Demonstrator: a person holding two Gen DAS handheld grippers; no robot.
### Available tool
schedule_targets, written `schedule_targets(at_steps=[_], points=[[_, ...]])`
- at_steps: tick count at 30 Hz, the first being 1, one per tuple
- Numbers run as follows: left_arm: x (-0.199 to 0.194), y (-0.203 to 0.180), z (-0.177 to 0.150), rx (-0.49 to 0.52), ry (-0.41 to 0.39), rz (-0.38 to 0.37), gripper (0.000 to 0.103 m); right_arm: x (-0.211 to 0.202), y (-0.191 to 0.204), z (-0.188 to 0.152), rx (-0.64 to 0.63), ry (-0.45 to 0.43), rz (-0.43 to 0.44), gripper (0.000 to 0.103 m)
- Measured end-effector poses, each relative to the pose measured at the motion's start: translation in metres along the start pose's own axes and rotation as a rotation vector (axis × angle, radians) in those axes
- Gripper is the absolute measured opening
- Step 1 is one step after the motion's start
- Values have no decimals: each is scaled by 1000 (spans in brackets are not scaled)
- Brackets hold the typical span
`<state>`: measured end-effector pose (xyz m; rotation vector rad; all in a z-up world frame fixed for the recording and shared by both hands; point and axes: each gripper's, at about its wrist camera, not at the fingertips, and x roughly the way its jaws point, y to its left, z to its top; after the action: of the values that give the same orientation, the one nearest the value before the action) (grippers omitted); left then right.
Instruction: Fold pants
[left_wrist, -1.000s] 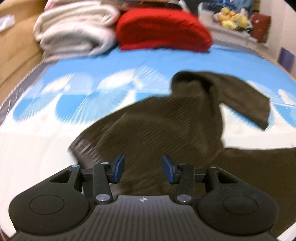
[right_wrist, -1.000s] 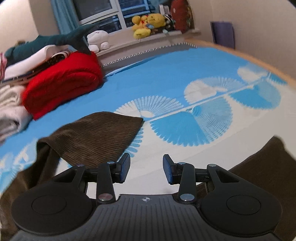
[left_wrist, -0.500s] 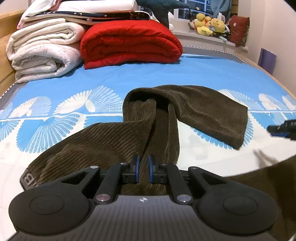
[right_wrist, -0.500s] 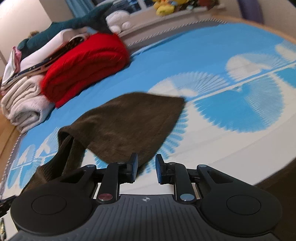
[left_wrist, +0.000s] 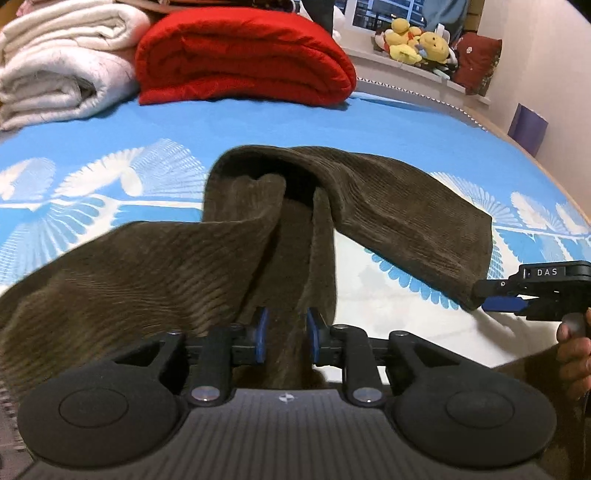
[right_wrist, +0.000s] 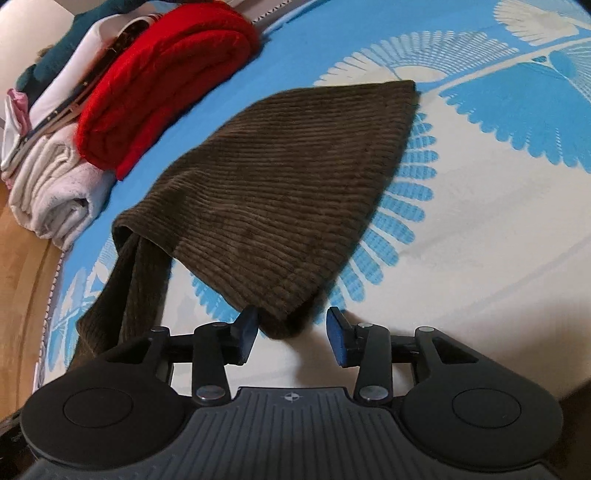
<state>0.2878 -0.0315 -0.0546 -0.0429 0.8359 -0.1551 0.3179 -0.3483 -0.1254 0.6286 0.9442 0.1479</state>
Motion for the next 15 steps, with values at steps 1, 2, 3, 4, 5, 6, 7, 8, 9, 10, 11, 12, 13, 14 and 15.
schedule_targets(at_steps=[1,2,3,4,5,6,7,8,9,10,11,12,13,14,15], points=[[6,-2,1,-2,5,-1,31,1,0,2,10,-2,7,43],[12,-4,1,-5,12,2,33,1,0,2,17,-4,17,45],[18,-6,1,-8,18,4,33,1,1,3,16,-5,23,45],[22,-7,1,-10,21,5,33,2,3,2,7,-3,26,45],[26,-7,1,-13,25,7,34,3,5,2,-4,1,28,45],[29,-8,1,-18,31,7,35,5,7,2,-18,5,30,45],[32,-8,1,-22,36,6,36,6,9,1,-32,6,32,45],[35,-9,0,-24,40,5,36,8,11,1,-49,0,27,44],[37,-10,0,-21,41,8,37,9,13,0,-71,-10,18,34],[39,-11,0,-16,40,12,38,9,15,0,-91,-24,11,26],[42,-13,0,-9,39,13,38,10,16,0,-104,-33,21,14],[45,-15,-1,0,39,12,38,7,18,1,-114,-50,28,4],[48,-18,-2,15,38,12,38,1,20,2,-131,-83,29,4],[51,-22,-3,42,40,15,37,-8,22,3,-146,-120,36,4],[55,-27,-6,81,48,28,26,-22,23,6,-147,-170,57,3]])
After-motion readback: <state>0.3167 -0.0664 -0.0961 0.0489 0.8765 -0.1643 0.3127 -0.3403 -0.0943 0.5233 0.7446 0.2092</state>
